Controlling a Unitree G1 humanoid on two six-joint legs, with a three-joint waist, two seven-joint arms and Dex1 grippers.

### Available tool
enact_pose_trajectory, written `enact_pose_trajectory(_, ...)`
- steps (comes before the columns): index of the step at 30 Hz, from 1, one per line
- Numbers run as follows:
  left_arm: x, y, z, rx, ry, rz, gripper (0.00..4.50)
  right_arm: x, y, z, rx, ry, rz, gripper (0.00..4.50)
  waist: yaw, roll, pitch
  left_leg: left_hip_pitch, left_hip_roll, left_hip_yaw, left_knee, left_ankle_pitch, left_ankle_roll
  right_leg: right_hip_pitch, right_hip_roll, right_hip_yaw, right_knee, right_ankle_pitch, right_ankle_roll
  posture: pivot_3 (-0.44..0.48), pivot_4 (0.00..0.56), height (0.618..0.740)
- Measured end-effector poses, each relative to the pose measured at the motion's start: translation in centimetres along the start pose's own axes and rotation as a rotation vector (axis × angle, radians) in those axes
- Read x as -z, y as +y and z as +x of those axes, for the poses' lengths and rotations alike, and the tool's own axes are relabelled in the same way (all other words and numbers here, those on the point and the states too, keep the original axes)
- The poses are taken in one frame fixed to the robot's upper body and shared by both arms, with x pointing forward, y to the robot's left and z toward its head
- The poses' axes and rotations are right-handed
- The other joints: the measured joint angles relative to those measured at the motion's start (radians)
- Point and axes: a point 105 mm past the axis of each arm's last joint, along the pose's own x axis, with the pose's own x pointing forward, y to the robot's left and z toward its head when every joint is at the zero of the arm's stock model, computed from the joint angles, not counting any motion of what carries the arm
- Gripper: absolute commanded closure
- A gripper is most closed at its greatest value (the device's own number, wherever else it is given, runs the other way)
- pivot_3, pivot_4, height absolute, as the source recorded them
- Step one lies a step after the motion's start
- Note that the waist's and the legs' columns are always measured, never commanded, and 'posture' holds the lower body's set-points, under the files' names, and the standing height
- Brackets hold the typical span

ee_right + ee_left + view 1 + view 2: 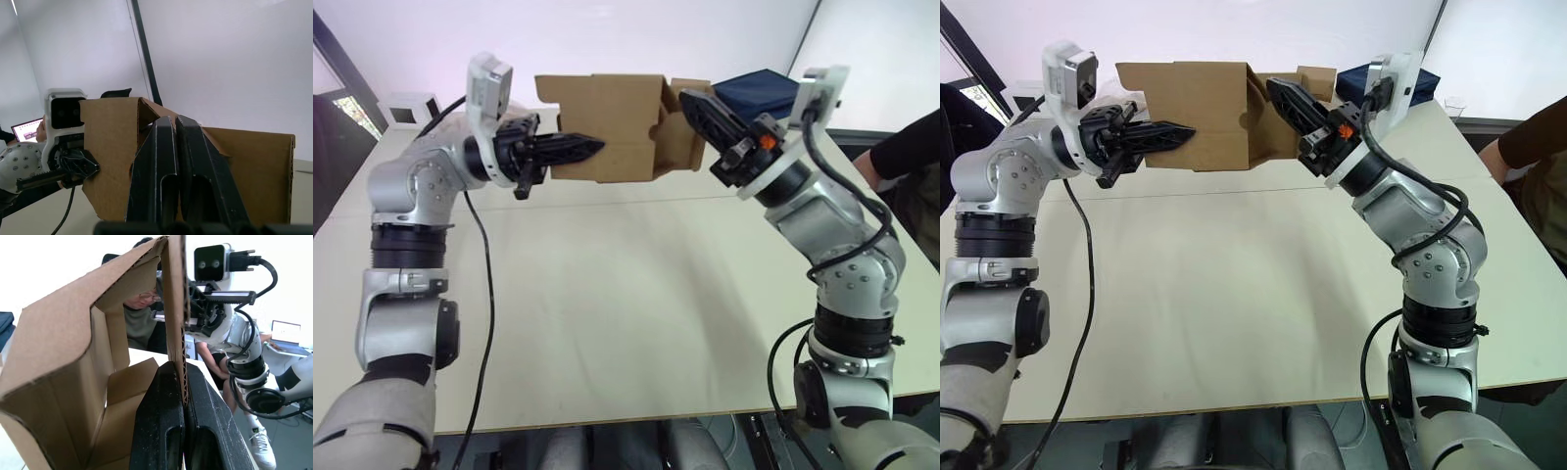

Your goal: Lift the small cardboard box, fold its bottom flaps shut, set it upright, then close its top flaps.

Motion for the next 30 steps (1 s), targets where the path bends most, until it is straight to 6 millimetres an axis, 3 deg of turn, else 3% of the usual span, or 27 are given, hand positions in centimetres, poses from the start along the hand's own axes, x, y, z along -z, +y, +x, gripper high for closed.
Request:
enact_pose_trajectory(19, 0.7, -0.8, 0.9, 0.023, -0.028, -0.034, 4.5, 1.8, 1.6, 1.1, -0.094, 0.038, 0.053, 4.41, -0.016, 0.0, 0.0, 0.0, 0.0, 0.0, 0.0, 0.0, 0.0, 0.0, 0.0, 0.0, 0.0, 0.0, 0.0, 0.0, 0.15, 0.74)
enact_pose_trajectory(30, 0.8, -0.7, 0.8, 0.017, -0.031, -0.054, 4.5, 1.8, 1.8, 0.8, -0.11, 0.053, 0.052, 4.41, -0.015, 0.0, 0.0, 0.0, 0.0, 0.0, 0.0, 0.0, 0.0, 0.0, 0.0, 0.0, 0.0, 0.0, 0.0, 0.0, 0.15, 0.74)
